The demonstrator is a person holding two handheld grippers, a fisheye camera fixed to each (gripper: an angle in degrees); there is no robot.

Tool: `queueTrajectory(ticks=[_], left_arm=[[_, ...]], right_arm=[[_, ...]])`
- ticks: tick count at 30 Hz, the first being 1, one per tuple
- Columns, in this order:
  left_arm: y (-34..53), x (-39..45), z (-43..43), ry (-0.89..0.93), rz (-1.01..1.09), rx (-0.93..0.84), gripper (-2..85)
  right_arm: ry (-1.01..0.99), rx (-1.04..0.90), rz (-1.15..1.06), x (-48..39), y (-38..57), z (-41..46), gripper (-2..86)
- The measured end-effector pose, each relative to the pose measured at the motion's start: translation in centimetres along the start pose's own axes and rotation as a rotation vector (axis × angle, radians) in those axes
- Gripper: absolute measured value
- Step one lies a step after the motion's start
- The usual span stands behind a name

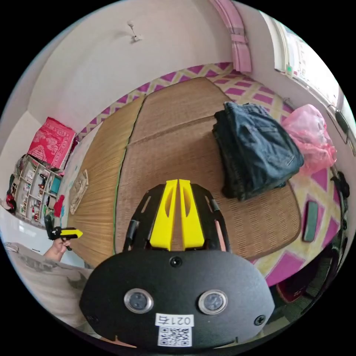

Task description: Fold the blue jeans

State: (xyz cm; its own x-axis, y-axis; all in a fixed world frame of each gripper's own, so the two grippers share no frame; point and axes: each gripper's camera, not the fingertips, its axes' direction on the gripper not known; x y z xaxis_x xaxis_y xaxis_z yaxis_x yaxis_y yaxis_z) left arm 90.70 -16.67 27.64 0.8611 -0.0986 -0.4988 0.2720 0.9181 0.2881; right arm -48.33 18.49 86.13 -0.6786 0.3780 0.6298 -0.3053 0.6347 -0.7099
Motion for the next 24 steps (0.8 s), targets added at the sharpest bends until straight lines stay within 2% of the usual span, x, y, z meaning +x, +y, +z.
queueTrajectory(ticks=[4, 7, 15, 17, 24], left_arm=[[-3.6, 5.6, 0.8, -0.054, -0.067, -0.033, -1.0], [-5.4, 9.5, 0.3, -0.054, -0.101, -0.038, -1.0], [-6.5, 14.8, -2.8, -0.194, -0.172, -0.174, -1.0], [-6.2, 15.1, -4.0, -0.209, -0.197, -0.182, -1.0], [-4.4, 15.1, -8.4, -0.221, -0.318, -0.15, -1.0]], right_arm=[[0.193, 0.063, -0.127, 5.4, -6.2, 0.7, 10.8], [0.264, 0.027, -0.167, 7.9, -10.9, 3.8, 13.6], [0.421, -0.05, -0.294, 7.0, -21.1, 13.3, 15.1], [0.501, -0.057, -0.297, 6.5, -23.8, 15.2, 15.5], [0.565, -0.178, -0.304, 6.9, -28.5, 19.1, 12.9]])
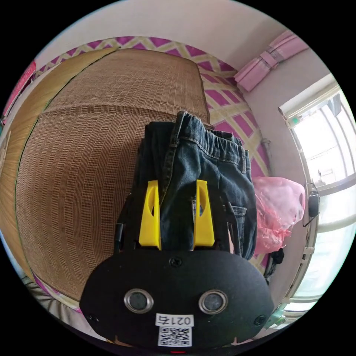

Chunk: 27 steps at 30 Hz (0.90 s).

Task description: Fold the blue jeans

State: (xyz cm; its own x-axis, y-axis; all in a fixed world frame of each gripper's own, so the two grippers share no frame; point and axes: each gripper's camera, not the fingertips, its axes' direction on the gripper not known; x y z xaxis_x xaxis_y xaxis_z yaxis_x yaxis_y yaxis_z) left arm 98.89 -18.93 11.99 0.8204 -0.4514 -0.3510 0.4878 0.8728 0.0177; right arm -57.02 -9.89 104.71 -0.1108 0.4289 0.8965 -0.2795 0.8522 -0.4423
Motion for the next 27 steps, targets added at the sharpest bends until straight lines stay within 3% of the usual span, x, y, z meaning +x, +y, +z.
queueTrajectory(ticks=[2, 7, 11, 16, 21, 24, 27], left_arm=[[0.8, -0.8, -0.6, 0.039, -0.04, 0.019, -1.0], [3.6, -3.3, -1.1, 0.114, -0.15, 0.055, -1.0], [5.7, -4.6, -1.4, 0.134, -0.166, 0.082, -1.0], [8.5, -7.6, -1.3, 0.189, -0.153, 0.108, -1.0], [10.1, -11.6, -0.9, 0.252, -0.117, 0.137, -1.0], [11.6, -14.4, -1.3, 0.291, -0.101, 0.163, -1.0], [14.4, -17.3, -2.3, 0.309, -0.108, 0.204, -1.0]], right_arm=[[-0.054, -0.041, 0.047, 1.8, -1.2, -0.5, 8.3], [-0.283, -0.055, 0.2, 8.0, -1.9, -3.5, 6.2], [-0.416, 0.091, 0.327, 13.4, 1.1, -11.0, 6.1], [-0.476, 0.308, 0.27, 14.9, 6.2, -24.8, 6.1], [-0.41, 0.487, 0.043, 4.8, 7.6, -40.1, 6.1], [-0.388, 0.548, -0.108, -7.2, 7.0, -46.6, 6.1], [-0.272, 0.577, -0.353, -24.6, 7.5, -50.2, 6.1]])
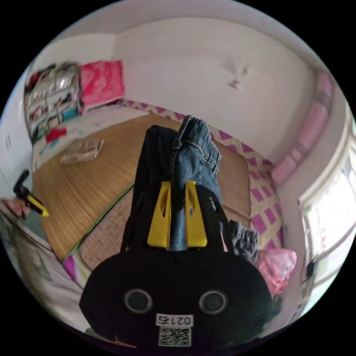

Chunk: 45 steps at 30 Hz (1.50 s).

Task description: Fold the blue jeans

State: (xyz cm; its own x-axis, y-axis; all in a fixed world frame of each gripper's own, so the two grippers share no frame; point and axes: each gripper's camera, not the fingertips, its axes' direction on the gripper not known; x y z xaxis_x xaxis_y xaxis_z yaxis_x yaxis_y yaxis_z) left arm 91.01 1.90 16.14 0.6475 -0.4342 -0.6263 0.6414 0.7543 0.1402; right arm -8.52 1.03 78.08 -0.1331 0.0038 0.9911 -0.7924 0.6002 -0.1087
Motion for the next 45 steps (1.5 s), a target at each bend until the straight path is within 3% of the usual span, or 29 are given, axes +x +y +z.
queueTrajectory(ticks=[2, 6, 8, 11, 15, 19, 24, 26, 28, 32, 37, 39, 41, 45], left_arm=[[1.9, -1.8, -1.6, 0.007, -0.013, 0.023, -1.0], [6.7, -6.8, -4.1, 0.012, -0.078, 0.019, -1.0], [8.6, -8.7, -5.0, -0.002, -0.101, 0.001, -1.0], [11.3, -11.4, -7.2, -0.043, -0.125, -0.004, -1.0], [13.9, -15.5, -9.1, -0.015, -0.181, 0.023, -1.0], [13.9, -17.9, -9.4, 0.032, -0.207, 0.03, -1.0], [11.7, -17.8, -9.5, 0.065, -0.176, 0.04, -1.0], [10.8, -17.3, -9.5, 0.061, -0.157, 0.031, -1.0], [9.9, -16.5, -9.4, 0.034, -0.141, 0.021, -1.0], [9.0, -15.4, -8.9, 0.037, -0.146, 0.019, -1.0], [7.0, -13.5, -6.1, 0.078, -0.182, 0.023, -0.9], [6.1, -12.5, -4.8, 0.113, -0.19, 0.036, -0.9], [4.8, -11.2, -3.4, 0.135, -0.173, 0.041, -0.8], [-0.2, -5.6, 0.5, 0.002, 0.028, -0.013, 0.3]], right_arm=[[0.015, -0.038, -0.169, -14.3, -2.5, 4.8, 6.1], [-0.051, -0.166, -0.339, -33.6, -2.2, 15.0, 5.8], [-0.215, -0.395, -0.288, -41.5, -0.6, 22.5, 4.4], [-0.3, -0.452, -0.013, -42.4, -0.1, 24.1, 5.0], [-0.384, -0.384, 0.037, -40.8, 0.3, 21.2, 8.1], [-0.329, -0.283, -0.176, -43.7, -0.6, 18.7, 10.5], [-0.194, -0.351, -0.481, -49.9, -0.1, 21.4, 10.1], [-0.172, -0.352, -0.401, -47.7, -0.5, 21.7, 6.3], [-0.309, -0.365, -0.204, -42.4, -1.5, 21.0, 5.0], [-0.527, -0.193, 0.338, -21.7, 1.6, 14.8, 4.7], [-0.465, -0.055, 0.723, 1.8, 14.4, 6.8, 5.4], [-0.383, -0.086, 0.807, 8.3, 20.6, 6.1, 6.2], [-0.308, -0.251, 0.919, 14.3, 29.5, 8.2, 7.5], [-0.333, -0.357, 1.096, 16.4, 40.3, 9.5, 5.5]])
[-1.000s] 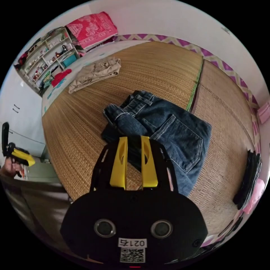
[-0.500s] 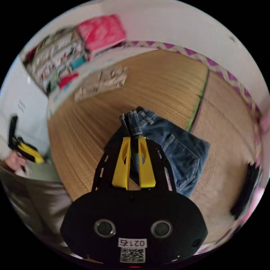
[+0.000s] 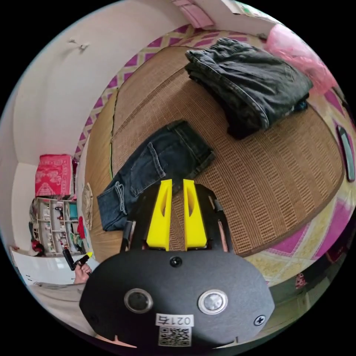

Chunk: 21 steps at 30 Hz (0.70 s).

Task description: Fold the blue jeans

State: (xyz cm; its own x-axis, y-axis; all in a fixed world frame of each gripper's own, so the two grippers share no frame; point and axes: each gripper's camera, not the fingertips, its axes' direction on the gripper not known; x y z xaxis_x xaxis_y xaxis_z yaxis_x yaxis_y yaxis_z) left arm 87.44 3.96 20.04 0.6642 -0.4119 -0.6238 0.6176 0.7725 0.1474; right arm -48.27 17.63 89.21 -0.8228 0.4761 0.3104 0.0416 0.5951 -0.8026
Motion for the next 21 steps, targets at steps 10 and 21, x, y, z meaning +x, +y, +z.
queueTrajectory(ticks=[10, 21], left_arm=[[-12.3, 15.3, 10.8, -0.224, 0.495, -0.042, 4.9], [-7.4, 14.3, 7.9, -0.223, 0.388, -0.078, 1.8]], right_arm=[[-0.198, -0.205, -0.486, -12.3, 6.4, 7.3, 5.5], [-0.099, -0.426, -0.342, -16.9, 8.3, 22.7, 7.6]])
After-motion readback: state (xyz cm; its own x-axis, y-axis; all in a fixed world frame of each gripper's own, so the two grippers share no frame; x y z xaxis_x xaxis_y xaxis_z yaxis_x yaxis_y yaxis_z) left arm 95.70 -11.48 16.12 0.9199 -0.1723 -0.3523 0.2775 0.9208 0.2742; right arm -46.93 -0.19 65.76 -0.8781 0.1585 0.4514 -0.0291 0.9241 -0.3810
